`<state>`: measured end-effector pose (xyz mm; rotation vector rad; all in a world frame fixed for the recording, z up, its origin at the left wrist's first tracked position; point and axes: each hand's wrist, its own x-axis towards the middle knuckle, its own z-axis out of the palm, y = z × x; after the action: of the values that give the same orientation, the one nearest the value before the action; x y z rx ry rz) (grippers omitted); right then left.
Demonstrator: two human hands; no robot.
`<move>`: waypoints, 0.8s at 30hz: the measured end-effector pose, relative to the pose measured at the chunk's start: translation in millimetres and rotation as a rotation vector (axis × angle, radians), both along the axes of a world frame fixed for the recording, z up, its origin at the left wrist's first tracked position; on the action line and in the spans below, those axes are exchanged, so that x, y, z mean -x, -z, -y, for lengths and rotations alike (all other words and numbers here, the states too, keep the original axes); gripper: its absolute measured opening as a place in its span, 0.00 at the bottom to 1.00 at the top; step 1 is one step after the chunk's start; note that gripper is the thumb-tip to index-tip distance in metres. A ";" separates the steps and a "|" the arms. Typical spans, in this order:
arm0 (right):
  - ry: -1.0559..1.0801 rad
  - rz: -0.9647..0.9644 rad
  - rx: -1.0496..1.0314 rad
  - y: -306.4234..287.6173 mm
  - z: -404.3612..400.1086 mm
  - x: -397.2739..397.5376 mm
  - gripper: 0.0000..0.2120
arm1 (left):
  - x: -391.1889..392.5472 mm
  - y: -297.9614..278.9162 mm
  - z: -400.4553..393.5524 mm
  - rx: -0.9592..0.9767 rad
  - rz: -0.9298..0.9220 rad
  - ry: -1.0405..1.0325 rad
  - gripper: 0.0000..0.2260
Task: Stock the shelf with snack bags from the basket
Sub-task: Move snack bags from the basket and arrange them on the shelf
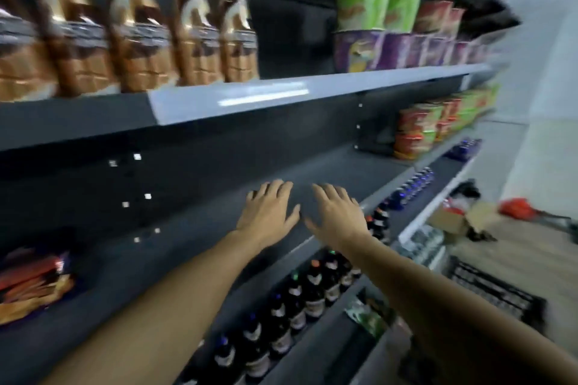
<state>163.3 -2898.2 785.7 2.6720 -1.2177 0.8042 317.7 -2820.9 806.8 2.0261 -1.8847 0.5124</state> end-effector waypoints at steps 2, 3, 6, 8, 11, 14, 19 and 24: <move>0.112 0.009 -0.001 7.6 21.9 76.3 0.33 | 62.2 7.1 36.5 -0.023 -0.055 0.090 0.26; 0.168 0.012 -0.011 12.3 29.3 112.7 0.32 | 92.9 10.9 52.4 -0.046 -0.078 0.134 0.26; 0.316 -0.011 -0.053 24.4 43.4 209.4 0.33 | 177.4 26.1 92.5 -0.075 -0.117 0.258 0.25; 0.387 -0.023 -0.074 32.4 48.7 262.5 0.35 | 226.7 37.7 112.3 -0.095 -0.141 0.308 0.25; 0.468 -0.037 -0.104 46.9 54.2 322.1 0.36 | 290.4 58.7 136.9 -0.167 -0.153 0.373 0.25; 0.532 -0.043 -0.142 60.7 60.9 361.9 0.36 | 342.3 75.9 161.5 -0.211 -0.173 0.427 0.26; 0.581 -0.059 -0.191 85.4 92.1 405.7 0.34 | 402.0 101.0 208.5 -0.266 -0.182 0.491 0.25; 0.583 -0.091 -0.254 120.4 155.7 426.6 0.34 | 432.2 141.0 277.7 -0.331 -0.206 0.508 0.23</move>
<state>-263.3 -3053.8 665.3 2.2666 -2.0376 0.4543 -114.4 -3098.7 665.7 1.5913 -2.3465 -0.1424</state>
